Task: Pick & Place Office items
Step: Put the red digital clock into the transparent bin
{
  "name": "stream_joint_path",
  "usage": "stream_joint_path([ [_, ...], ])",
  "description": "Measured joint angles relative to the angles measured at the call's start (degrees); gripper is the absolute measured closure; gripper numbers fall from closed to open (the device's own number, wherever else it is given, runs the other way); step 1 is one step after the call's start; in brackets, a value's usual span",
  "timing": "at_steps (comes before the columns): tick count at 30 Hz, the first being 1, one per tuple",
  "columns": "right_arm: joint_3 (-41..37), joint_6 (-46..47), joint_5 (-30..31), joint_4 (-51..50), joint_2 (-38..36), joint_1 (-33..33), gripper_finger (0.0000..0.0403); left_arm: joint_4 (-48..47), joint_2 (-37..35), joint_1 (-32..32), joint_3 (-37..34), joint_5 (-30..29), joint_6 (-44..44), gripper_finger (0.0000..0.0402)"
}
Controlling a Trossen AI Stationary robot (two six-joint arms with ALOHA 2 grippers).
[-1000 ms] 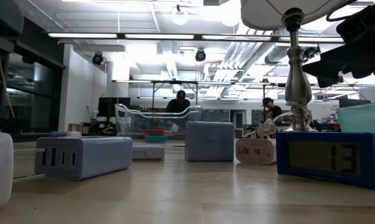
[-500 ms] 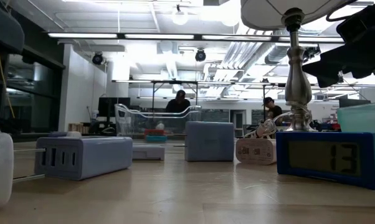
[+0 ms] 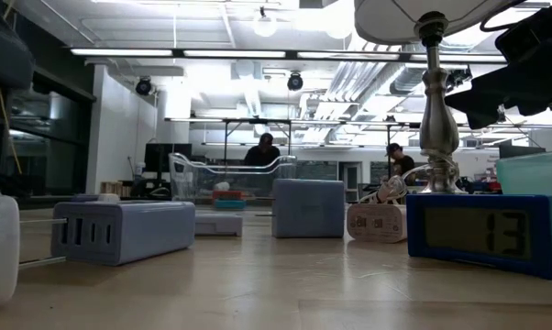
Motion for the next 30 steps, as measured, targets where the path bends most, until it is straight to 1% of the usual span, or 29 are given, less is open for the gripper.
stream_joint_path([
  [12, 0.0, 0.0, 0.0, 0.0, 0.0, 0.0, 0.0188, 0.5, 0.6, 0.0, 0.0, 1.4, 0.2, 0.0161],
  [24, 0.0, 0.0, 0.0, 0.0, 0.0, 0.0, 0.0188, 1.1, 0.6, 0.0, 0.0, 1.3, 0.1, 0.0225],
  [30, 0.0, 0.0, 0.0, 0.0, 0.0, 0.0, 0.0188, 1.3, 0.6, 0.0, 0.0, 1.4, 0.0, 0.0241],
])
